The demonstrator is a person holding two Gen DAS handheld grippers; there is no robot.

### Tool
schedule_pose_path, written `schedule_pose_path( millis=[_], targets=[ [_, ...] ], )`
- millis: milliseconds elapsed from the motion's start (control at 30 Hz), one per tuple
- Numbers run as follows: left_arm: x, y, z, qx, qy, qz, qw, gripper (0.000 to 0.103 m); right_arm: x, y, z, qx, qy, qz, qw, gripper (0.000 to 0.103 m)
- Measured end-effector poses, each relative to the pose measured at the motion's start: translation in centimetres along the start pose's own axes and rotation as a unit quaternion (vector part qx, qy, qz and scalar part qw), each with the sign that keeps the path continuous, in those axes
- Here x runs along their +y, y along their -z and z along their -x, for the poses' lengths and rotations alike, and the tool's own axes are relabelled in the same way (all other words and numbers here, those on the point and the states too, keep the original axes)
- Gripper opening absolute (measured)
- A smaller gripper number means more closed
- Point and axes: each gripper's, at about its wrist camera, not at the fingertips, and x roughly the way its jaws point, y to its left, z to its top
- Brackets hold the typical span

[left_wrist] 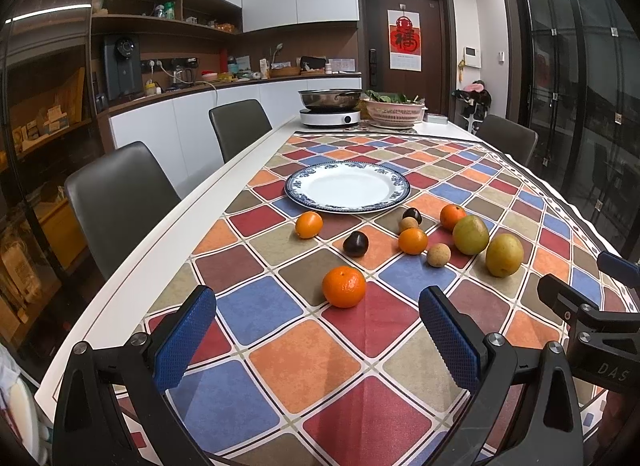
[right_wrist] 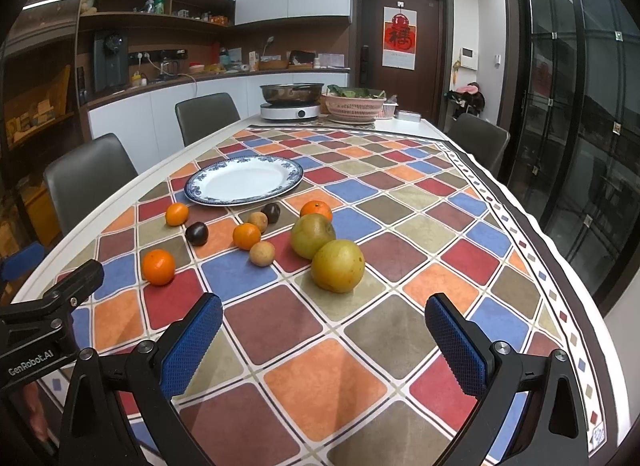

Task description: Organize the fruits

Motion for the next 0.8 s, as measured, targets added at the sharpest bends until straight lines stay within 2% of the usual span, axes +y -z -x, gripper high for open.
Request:
schedule_pose_path(
  millis=[800],
  targets=[
    [0.07, -0.07, 0.19, -0.001, 0.0, 0.0, 1.0, 0.103, 0.17, 0.33, -0.2, 0.002, -0.001, 0.001, 1.0, 0.102]
  ],
)
